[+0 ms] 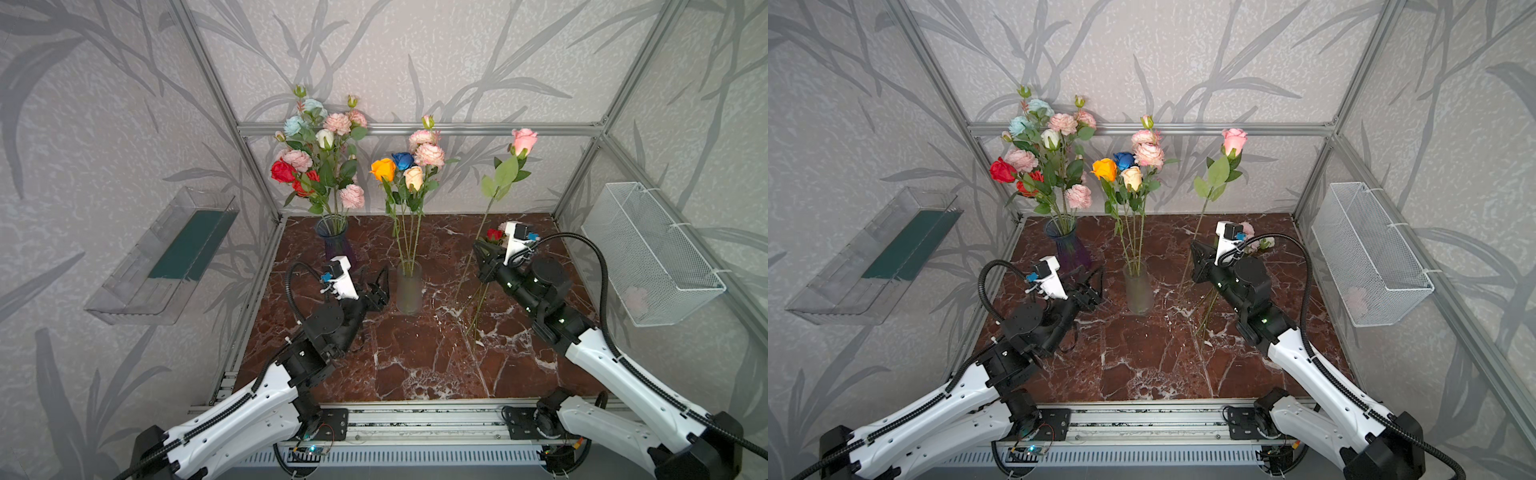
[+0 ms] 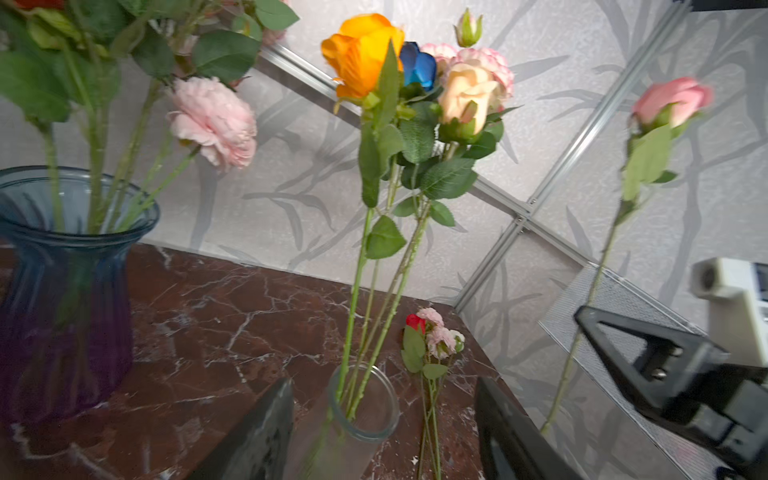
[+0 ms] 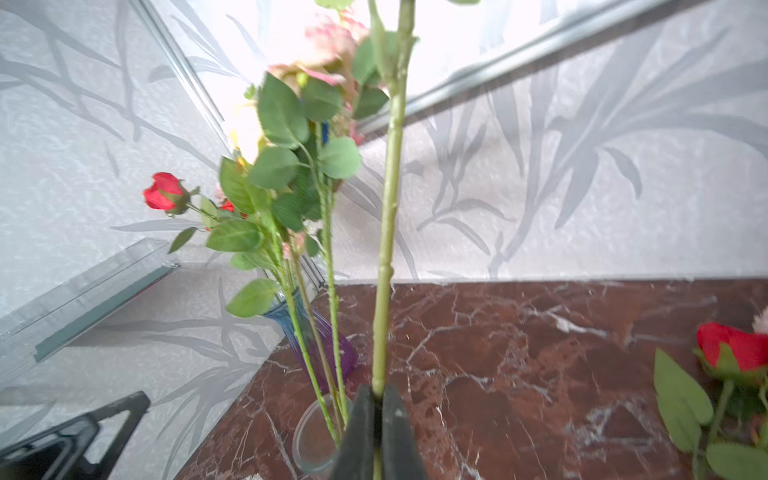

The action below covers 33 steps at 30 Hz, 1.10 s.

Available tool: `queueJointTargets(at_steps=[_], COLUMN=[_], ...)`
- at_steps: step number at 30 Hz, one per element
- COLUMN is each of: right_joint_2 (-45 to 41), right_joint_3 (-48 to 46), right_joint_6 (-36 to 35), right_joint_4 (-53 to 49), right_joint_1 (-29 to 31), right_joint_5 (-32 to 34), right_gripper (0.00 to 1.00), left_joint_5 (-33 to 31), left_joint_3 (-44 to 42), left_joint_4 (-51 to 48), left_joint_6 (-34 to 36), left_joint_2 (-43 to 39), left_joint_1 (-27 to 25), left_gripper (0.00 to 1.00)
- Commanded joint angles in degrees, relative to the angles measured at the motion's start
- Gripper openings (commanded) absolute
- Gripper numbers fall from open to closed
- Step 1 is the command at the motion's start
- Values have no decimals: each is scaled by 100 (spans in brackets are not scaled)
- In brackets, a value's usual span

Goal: Arrange the flowers into the vase
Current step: 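Carry the pink rose over the glass cylinder while the left gripper draws back, then lower the pink rose stem into the glass cylinder with the right gripper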

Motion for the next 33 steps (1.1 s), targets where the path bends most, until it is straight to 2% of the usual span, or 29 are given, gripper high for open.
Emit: queueJointTargets(at_steps=[1,8,13,24,33], right_joint_2=[230,1268,1807,2457,2648], right_joint_3=[604,1950,2371,2244,1722], right_joint_6=[-726,-768,-751,-738,-700], right_joint_4=[799,936,959,1138,1062], right_joint_1=[304,531,740,954,995], right_joint_5=[525,393,344,388,350], right_gripper=[0,0,0,0,0], left_joint_5=[-790,-664,-565,-349,-253], left_joint_3=[-43,3,14,32,37], left_joint_4=[387,350,342,292,263], left_joint_6=[75,106,76,-94,-195], left_joint_2=[-130,-47,1,58,85], left_joint_1=[34,90,121,205,299], left_gripper=[71,71,71,71,71])
